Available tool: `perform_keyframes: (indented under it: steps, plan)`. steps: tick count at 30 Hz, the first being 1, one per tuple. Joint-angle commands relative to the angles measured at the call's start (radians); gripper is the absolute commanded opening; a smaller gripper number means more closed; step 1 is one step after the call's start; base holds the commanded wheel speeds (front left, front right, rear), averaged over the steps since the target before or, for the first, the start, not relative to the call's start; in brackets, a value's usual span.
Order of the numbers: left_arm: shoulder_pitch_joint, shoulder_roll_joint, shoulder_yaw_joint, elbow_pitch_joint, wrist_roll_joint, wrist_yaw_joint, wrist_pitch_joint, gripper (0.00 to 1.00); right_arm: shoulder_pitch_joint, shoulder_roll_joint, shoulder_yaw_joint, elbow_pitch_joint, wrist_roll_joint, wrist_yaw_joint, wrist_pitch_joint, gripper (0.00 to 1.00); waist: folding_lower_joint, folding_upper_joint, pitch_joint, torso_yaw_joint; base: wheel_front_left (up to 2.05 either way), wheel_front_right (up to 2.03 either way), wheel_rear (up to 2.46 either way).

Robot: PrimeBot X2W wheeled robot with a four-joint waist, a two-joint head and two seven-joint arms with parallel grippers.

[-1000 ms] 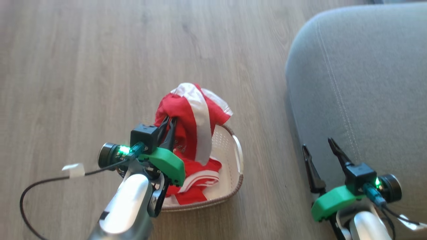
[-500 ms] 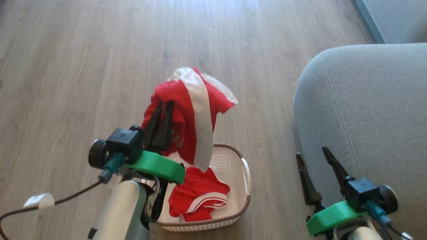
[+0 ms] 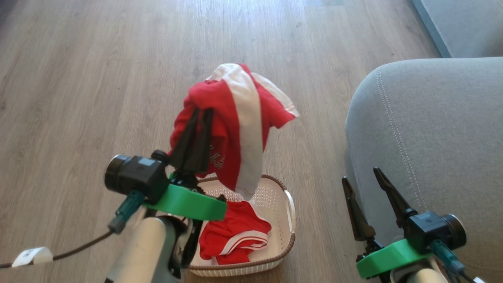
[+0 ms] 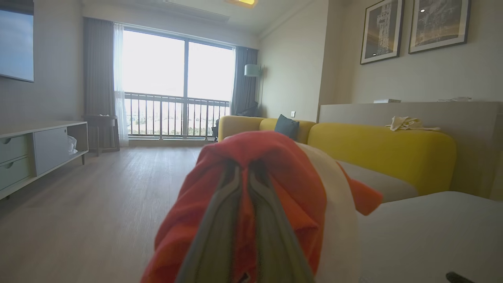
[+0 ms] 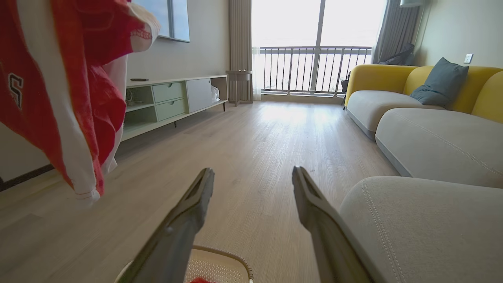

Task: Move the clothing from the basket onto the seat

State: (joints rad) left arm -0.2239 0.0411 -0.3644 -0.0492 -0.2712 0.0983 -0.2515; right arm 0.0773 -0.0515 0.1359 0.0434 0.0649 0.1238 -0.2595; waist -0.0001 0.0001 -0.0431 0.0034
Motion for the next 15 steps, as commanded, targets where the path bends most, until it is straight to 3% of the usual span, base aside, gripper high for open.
perform_keyframes:
  steps: [1, 9, 15]
  plan:
    - [-0.041, 0.009, 0.018, -0.051, 0.006, -0.011, -0.010, 0.00, -0.012, -0.012, 0.023, -0.044, 0.009, 0.007, -0.002, 1.00, 0.0001, -0.0001, 0.002, 0.000, 0.00, 0.00, 0.00]
    - [-0.038, 0.009, -0.059, -0.046, -0.004, -0.043, -0.010, 0.00, -0.007, -0.016, 0.021, -0.093, 0.011, 0.007, -0.002, 1.00, 0.0001, -0.0001, 0.014, 0.001, 0.00, 0.00, 0.00]
    - [-0.012, 0.009, -0.126, -0.019, -0.037, -0.097, -0.010, 0.00, -0.006, -0.014, 0.016, -0.103, 0.008, 0.007, -0.002, 1.00, 0.0001, -0.0001, 0.020, 0.003, 0.00, 0.00, 0.00]
